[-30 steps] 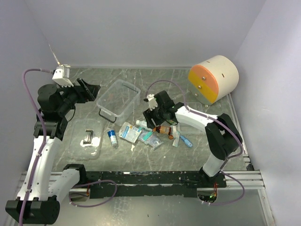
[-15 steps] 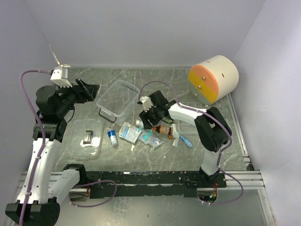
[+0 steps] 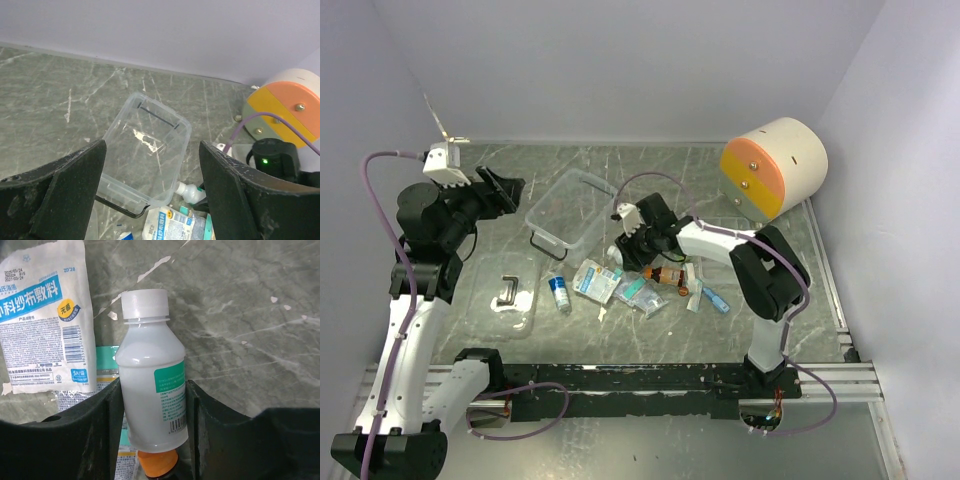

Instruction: Organize the medicine kit

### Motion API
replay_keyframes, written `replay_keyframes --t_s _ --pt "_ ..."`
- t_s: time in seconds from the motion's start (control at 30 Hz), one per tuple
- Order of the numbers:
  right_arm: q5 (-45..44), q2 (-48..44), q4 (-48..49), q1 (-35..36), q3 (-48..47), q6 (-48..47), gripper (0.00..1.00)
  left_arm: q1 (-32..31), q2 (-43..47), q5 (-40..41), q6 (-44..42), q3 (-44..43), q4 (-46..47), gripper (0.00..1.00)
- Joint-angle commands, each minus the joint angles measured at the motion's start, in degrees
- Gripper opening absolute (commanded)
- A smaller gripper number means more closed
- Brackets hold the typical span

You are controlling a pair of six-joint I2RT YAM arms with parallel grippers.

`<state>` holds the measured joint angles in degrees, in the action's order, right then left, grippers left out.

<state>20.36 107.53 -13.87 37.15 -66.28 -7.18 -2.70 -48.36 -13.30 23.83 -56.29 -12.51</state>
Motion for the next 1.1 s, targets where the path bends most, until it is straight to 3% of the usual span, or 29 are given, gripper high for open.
replay_keyframes --t_s 0.0,0.23,0.5,0.73,0.93,1.07 --pt "-2.8 -5.1 8.8 0.0 2.7 3.0 0.29 -0.3 0.0 5.2 -0.3 -0.8 -2.3 0.86" --pt "-10.7 -16.7 21.3 -0.2 13.3 9.0 0.28 -0.3 0.8 6.2 1.1 1.2 -2.6 0.85" --pt "-18.2 -26.6 19.8 -0.2 14.6 11.8 0.28 -0.3 1.0 9.8 3.6 3.3 -5.0 0.85" --pt "-17.3 -23.8 12.9 0.7 1.9 14.2 0.27 -0.3 3.0 19.6 7.8 6.8 -15.7 0.87" --pt "-15.3 -13.3 10.4 1.9 -15.1 18.3 0.26 -0.3 6.5 13.6 7.3 10.1 -16.9 0.99" --pt "-13.0 -4.9 11.6 3.3 -22.6 20.0 0.26 -0.3 7.5 8.6 7.9 11.6 -17.1 1.0"
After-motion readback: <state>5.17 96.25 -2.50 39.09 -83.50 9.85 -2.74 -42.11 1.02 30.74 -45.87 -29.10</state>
